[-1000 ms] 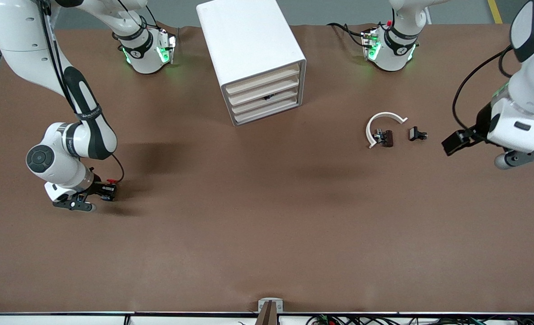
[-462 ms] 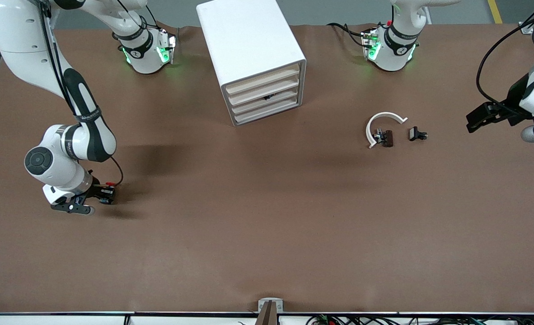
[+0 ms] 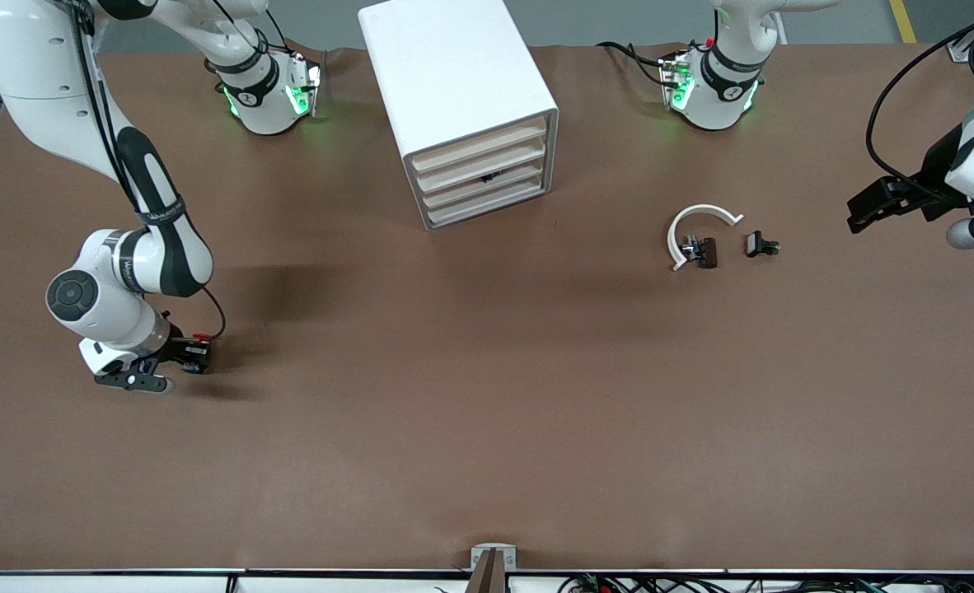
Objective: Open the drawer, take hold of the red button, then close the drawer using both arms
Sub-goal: 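Open the right gripper to release the red button on the table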
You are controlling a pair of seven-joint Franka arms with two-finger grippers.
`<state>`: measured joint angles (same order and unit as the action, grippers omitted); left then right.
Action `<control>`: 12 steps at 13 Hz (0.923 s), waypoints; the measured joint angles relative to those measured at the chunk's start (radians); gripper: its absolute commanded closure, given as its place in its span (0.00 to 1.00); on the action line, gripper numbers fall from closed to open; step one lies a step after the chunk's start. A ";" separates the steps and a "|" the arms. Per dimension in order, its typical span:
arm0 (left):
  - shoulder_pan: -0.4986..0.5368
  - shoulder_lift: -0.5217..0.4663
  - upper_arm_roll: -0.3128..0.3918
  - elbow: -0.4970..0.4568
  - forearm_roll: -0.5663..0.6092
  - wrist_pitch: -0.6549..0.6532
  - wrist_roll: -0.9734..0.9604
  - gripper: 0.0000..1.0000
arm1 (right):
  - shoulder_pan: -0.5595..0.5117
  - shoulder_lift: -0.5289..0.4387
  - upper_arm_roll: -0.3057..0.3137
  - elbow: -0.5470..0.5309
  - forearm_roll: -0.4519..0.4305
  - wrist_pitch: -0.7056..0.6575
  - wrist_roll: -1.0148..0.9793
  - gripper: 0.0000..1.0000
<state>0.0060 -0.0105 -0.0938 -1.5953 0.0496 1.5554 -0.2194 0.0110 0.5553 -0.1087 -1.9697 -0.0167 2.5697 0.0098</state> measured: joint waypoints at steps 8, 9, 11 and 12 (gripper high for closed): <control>-0.002 -0.043 -0.006 -0.020 -0.002 -0.029 0.101 0.00 | -0.027 0.005 -0.001 0.103 0.000 -0.134 -0.073 0.00; -0.002 -0.046 -0.006 -0.021 -0.002 -0.031 0.104 0.00 | -0.032 0.002 -0.002 0.156 -0.001 -0.227 -0.077 0.00; -0.002 -0.053 -0.006 -0.025 -0.002 -0.036 0.105 0.00 | -0.038 -0.010 -0.002 0.271 -0.001 -0.400 -0.085 0.00; -0.002 -0.057 -0.006 -0.026 -0.002 -0.037 0.105 0.00 | -0.038 -0.022 -0.002 0.321 -0.001 -0.472 -0.095 0.00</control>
<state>0.0037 -0.0677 -0.0994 -1.6214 0.0472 1.5184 -0.1140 -0.0274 0.5331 -0.1102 -1.6489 -0.0180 2.0981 -0.0848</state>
